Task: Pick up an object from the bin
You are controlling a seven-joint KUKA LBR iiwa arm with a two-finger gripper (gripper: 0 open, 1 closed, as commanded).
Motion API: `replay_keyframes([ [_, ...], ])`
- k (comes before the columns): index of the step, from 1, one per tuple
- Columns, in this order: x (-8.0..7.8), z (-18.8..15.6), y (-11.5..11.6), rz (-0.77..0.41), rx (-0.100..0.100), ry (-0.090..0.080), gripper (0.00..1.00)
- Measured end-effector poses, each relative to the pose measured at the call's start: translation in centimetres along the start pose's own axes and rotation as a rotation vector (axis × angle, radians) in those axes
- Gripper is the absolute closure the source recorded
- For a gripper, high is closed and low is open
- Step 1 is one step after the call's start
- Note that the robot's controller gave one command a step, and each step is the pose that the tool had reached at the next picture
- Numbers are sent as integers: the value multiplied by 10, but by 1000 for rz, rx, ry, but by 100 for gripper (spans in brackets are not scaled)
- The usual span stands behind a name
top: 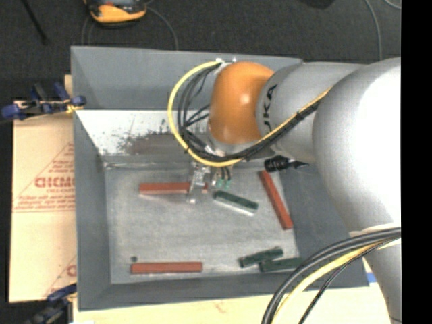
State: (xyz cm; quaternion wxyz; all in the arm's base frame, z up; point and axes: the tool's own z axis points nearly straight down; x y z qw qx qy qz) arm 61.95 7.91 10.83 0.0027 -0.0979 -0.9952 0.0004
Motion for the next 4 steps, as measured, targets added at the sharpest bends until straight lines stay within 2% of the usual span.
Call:
replay_keyframes([
  [1,-2,-17,-3,-4,0,-3,100],
  [2,19,-37,8,-63,-4,-22,100],
  [3,42,-2,13,-114,0,3,100],
  [4,14,-149,18,-62,-2,-10,100],
])
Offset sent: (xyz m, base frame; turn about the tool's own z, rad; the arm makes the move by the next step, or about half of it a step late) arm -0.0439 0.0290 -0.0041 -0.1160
